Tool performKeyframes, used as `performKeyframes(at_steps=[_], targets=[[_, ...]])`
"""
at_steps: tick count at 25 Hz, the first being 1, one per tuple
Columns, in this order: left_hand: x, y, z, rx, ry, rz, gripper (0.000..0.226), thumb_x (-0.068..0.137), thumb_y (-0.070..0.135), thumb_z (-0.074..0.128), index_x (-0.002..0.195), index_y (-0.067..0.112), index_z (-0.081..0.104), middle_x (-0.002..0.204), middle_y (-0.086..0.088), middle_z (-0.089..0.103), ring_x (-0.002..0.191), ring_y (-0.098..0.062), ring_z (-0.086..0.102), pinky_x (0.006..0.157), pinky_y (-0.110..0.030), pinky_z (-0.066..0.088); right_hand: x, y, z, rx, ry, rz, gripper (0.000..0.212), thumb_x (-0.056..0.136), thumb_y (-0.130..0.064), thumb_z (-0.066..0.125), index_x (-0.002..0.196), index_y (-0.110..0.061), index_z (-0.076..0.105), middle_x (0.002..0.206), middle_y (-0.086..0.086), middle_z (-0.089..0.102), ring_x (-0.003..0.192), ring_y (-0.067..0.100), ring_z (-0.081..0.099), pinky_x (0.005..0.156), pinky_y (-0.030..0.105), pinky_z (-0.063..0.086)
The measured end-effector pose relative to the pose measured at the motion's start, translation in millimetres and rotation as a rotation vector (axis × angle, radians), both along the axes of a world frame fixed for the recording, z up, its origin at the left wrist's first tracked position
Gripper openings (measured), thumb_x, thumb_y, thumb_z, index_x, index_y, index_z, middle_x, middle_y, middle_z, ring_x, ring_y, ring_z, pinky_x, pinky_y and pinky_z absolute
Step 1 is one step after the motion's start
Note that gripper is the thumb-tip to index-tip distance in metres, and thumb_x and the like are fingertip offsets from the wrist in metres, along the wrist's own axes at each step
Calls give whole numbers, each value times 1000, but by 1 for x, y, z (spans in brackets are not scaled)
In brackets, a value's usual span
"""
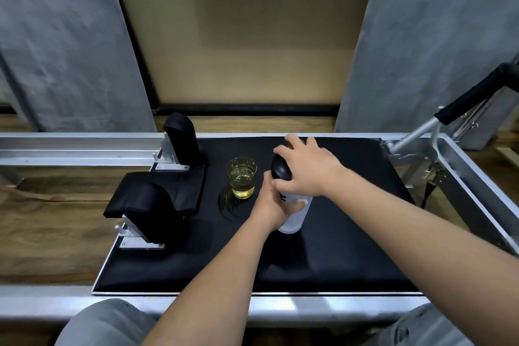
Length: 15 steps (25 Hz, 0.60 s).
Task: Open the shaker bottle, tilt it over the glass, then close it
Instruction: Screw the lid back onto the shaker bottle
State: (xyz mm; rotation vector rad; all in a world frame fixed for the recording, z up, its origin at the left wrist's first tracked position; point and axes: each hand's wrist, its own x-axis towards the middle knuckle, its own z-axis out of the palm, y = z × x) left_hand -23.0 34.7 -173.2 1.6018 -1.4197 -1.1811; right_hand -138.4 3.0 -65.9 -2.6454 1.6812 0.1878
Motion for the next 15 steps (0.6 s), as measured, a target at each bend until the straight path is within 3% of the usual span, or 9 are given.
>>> performKeyframes(at_steps=[3,5,7,9,11,12,14,15], targets=[[-1,7,1,-27,10,23,81,83,11,88,146,19,37,128,14,52,111,5,60,84,-2,44,22,5,0,38,6,-252,86,85,-84,47,142,-18,44,145,11,36,116,43,46,73,46,47],[2,12,1,-38,-5,-32,79,85,8,85,147,22,37,138,10,51,126,-5,56,89,-5,42,20,-1,12,128,34,-252,108,75,-96,44,151,-20,37,150,14,35,122,45,47,78,48,47],[4,12,7,-8,71,-82,64,92,1,77,136,28,40,119,25,44,117,-5,50,76,-1,42,6,-5,24,63,139,-52,121,67,-102,42,161,-26,25,163,14,28,141,47,36,105,59,39],[1,10,8,24,116,-75,72,93,4,77,140,28,28,102,33,28,105,-1,43,66,2,38,-10,-10,29,-72,210,287,122,68,-101,41,166,-32,17,174,8,17,155,41,19,122,58,17],[2,4,0,65,93,-36,75,89,9,80,131,34,23,105,29,37,106,-4,48,79,-5,43,-23,-15,31,-86,210,437,118,71,-99,42,166,-33,17,175,0,17,156,37,20,122,50,20],[2,5,-2,90,63,-24,73,85,13,83,129,33,30,111,24,46,113,-10,54,90,-17,51,-28,-18,27,-76,216,428,116,73,-97,44,165,-32,20,172,0,25,151,37,29,118,48,27],[-2,-1,-3,59,37,18,70,71,27,88,116,39,36,121,10,57,120,-23,61,100,-44,57,-26,-15,14,-83,217,305,109,75,-94,48,159,-27,32,153,4,46,128,35,47,105,44,40],[-4,-3,-2,59,45,22,67,68,30,88,109,43,37,125,7,59,119,-23,61,99,-44,58,-20,-10,8,-83,182,194,104,75,-93,48,152,-24,39,141,6,52,117,34,49,96,44,45]])
